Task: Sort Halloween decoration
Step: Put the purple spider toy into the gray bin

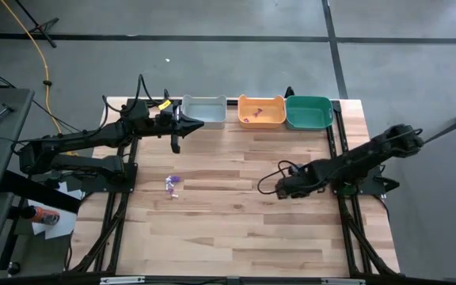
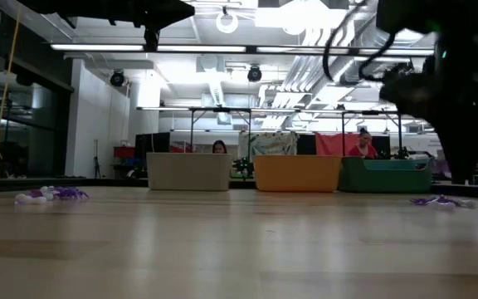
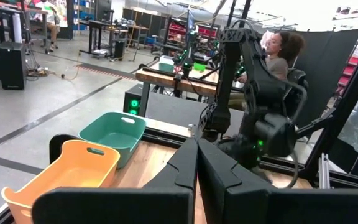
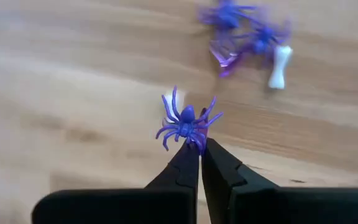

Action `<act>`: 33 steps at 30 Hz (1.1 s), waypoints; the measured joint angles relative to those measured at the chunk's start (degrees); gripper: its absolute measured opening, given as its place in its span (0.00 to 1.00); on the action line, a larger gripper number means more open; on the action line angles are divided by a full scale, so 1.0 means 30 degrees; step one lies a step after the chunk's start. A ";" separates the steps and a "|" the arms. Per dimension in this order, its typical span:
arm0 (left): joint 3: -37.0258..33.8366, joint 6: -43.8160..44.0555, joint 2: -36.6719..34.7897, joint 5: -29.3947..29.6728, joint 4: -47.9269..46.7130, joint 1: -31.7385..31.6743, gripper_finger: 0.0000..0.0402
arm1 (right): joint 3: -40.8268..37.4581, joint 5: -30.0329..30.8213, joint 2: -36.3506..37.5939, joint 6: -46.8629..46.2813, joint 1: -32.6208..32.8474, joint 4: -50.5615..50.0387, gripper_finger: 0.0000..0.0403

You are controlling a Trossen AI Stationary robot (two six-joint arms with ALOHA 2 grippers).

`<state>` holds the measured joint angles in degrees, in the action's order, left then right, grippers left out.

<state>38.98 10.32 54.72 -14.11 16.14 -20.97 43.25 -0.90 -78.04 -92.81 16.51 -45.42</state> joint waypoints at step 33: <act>0.6834 -1.5005 0.9221 -0.2117 -0.5132 0.3548 0.13 | 0.0065 -0.4731 0.0996 1.8585 -0.7760 1.5157 0.00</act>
<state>59.48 -34.69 82.38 -20.46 0.75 -10.33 43.44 -15.09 -75.05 -37.06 -6.77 0.05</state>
